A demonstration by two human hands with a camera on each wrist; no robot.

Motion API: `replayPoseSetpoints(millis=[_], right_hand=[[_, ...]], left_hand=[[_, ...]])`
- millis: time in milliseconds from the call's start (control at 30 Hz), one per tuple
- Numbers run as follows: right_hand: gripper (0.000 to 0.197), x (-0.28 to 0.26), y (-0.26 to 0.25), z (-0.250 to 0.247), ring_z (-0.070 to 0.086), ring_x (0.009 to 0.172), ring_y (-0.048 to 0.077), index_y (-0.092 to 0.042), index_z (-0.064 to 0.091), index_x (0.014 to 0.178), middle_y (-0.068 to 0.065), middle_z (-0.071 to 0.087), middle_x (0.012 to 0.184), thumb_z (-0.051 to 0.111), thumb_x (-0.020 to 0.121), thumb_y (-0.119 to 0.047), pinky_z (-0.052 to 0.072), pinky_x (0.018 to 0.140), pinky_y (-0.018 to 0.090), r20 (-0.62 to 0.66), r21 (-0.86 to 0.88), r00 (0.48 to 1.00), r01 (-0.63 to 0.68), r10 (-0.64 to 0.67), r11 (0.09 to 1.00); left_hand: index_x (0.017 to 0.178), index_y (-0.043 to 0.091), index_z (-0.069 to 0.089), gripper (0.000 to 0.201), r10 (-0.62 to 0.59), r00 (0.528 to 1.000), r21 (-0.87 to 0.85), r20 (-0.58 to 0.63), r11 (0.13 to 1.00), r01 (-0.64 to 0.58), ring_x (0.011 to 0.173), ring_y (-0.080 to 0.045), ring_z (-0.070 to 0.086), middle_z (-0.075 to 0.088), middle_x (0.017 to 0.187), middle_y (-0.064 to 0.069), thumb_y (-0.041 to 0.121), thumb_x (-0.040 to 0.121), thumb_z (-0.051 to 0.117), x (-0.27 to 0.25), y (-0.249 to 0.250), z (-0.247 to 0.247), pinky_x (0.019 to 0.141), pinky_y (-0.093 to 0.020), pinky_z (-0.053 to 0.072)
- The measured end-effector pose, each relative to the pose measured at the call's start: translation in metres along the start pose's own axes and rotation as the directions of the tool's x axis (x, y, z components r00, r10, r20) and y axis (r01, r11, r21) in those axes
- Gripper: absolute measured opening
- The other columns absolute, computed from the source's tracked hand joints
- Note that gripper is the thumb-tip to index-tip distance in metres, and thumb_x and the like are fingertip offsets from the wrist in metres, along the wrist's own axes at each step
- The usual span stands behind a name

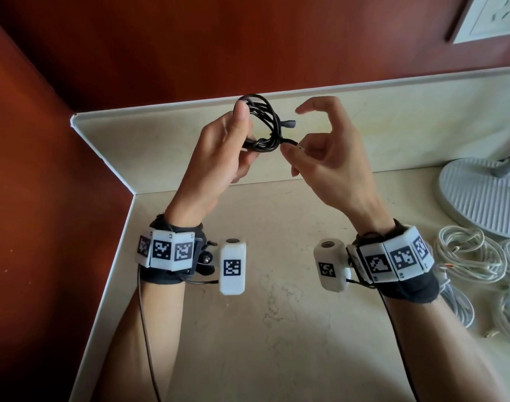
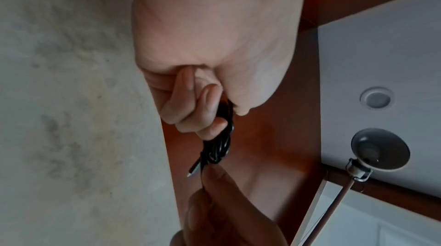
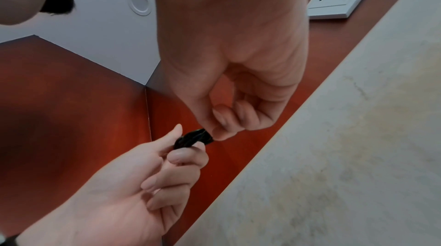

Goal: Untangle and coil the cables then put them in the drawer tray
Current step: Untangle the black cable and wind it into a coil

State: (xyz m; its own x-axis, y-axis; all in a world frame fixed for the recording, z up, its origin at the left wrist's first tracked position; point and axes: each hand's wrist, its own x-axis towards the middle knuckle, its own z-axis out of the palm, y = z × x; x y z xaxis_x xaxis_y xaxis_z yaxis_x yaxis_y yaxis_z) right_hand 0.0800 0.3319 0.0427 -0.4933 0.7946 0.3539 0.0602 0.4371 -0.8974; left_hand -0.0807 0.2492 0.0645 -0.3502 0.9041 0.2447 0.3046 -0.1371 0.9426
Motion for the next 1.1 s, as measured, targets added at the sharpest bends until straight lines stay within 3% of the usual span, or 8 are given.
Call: replayPoseSetpoints(millis=[100, 200, 400, 533, 700, 900, 967, 1100], right_hand=[[0.034, 0.0, -0.004, 0.0, 0.06, 0.052, 0.033, -0.012, 0.05, 0.121, 0.013, 0.063, 0.057, 0.068, 0.093, -0.004, 0.046, 0.054, 0.028, 0.029, 0.029, 0.998, 0.051, -0.052, 0.998], [0.022, -0.002, -0.008, 0.001, 0.055, 0.047, 0.025, -0.007, 0.058, 0.111, 0.016, 0.061, 0.058, 0.068, 0.093, 0.002, 0.043, 0.054, 0.026, 0.066, 0.121, 0.993, 0.094, -0.102, 0.988], [0.034, -0.007, -0.011, 0.001, 0.063, 0.065, 0.016, -0.005, 0.062, 0.121, 0.013, 0.069, 0.077, 0.078, 0.09, -0.005, 0.05, 0.064, 0.029, 0.242, 0.339, 0.961, 0.042, -0.13, 0.94], [0.033, -0.005, -0.012, 0.008, 0.062, 0.057, 0.017, -0.005, 0.054, 0.12, 0.01, 0.066, 0.067, 0.074, 0.097, -0.017, 0.048, 0.059, 0.027, 0.143, 0.257, 0.986, 0.042, -0.081, 0.966], [0.046, -0.003, -0.006, 0.016, 0.063, 0.059, 0.027, -0.009, 0.04, 0.127, 0.015, 0.072, 0.079, 0.072, 0.099, -0.028, 0.051, 0.053, 0.038, 0.093, 0.207, 0.995, 0.006, -0.025, 0.978], [0.038, -0.005, -0.003, 0.016, 0.048, 0.045, 0.011, -0.013, 0.049, 0.133, 0.013, 0.061, 0.059, 0.069, 0.101, -0.021, 0.04, 0.053, 0.021, 0.112, 0.105, 0.993, 0.018, -0.03, 0.994], [0.034, -0.006, -0.004, 0.02, 0.047, 0.045, 0.014, -0.012, 0.05, 0.134, 0.011, 0.058, 0.055, 0.062, 0.102, -0.009, 0.039, 0.055, 0.02, 0.108, 0.106, 0.993, 0.04, -0.051, 0.994], [0.028, -0.008, -0.011, 0.023, 0.048, 0.043, 0.02, -0.01, 0.057, 0.122, 0.019, 0.053, 0.05, 0.059, 0.096, 0.001, 0.04, 0.055, 0.021, 0.097, 0.096, 0.993, 0.063, -0.072, 0.993]], left_hand=[[0.088, 0.01, 0.043, 0.049, -0.033, 0.999, -0.072, -0.025, 0.997, 0.031, 0.046, -0.014, 0.023, 0.029, 0.062, -0.01, 0.045, 0.113, 0.02, -0.001, 0.002, 0.003, 0.046, -0.023, 0.018], [0.075, 0.019, 0.04, 0.051, -0.082, 0.988, -0.07, -0.132, 0.995, 0.073, 0.048, -0.017, 0.022, 0.026, 0.065, -0.021, 0.046, 0.113, 0.02, -0.002, 0.003, 0.008, 0.047, -0.025, 0.017], [0.081, 0.029, 0.061, 0.047, -0.151, 0.934, 0.056, -0.324, 0.982, 0.178, 0.085, -0.006, 0.066, 0.071, 0.09, 0.006, 0.048, 0.111, 0.031, 0.001, -0.006, 0.003, 0.074, -0.027, 0.049], [0.074, 0.026, 0.056, 0.05, -0.075, 0.956, 0.109, -0.285, 0.988, 0.11, 0.062, 0.0, 0.055, 0.06, 0.064, 0.016, 0.044, 0.112, 0.03, 0.002, -0.006, 0.002, 0.06, -0.019, 0.04], [0.075, 0.018, 0.049, 0.048, 0.001, 0.966, 0.139, -0.259, 0.99, 0.036, 0.061, -0.01, 0.05, 0.048, 0.064, 0.004, 0.039, 0.113, 0.028, 0.0, -0.005, 0.005, 0.055, -0.026, 0.034], [0.074, 0.008, 0.045, 0.051, 0.087, 0.943, 0.291, -0.322, 0.957, 0.011, 0.058, -0.017, 0.045, 0.046, 0.063, -0.007, 0.032, 0.114, 0.025, 0.006, -0.017, 0.006, 0.055, -0.029, 0.031], [0.074, 0.01, 0.047, 0.05, 0.092, 0.931, 0.305, -0.353, 0.952, 0.021, 0.067, -0.022, 0.052, 0.055, 0.069, -0.017, 0.031, 0.114, 0.026, 0.007, -0.021, 0.007, 0.057, -0.027, 0.035], [0.074, 0.025, 0.049, 0.046, 0.084, 0.918, 0.307, -0.388, 0.951, 0.043, 0.093, -0.018, 0.063, 0.064, 0.077, -0.007, 0.03, 0.114, 0.027, 0.007, -0.021, 0.007, 0.06, -0.013, 0.039]])
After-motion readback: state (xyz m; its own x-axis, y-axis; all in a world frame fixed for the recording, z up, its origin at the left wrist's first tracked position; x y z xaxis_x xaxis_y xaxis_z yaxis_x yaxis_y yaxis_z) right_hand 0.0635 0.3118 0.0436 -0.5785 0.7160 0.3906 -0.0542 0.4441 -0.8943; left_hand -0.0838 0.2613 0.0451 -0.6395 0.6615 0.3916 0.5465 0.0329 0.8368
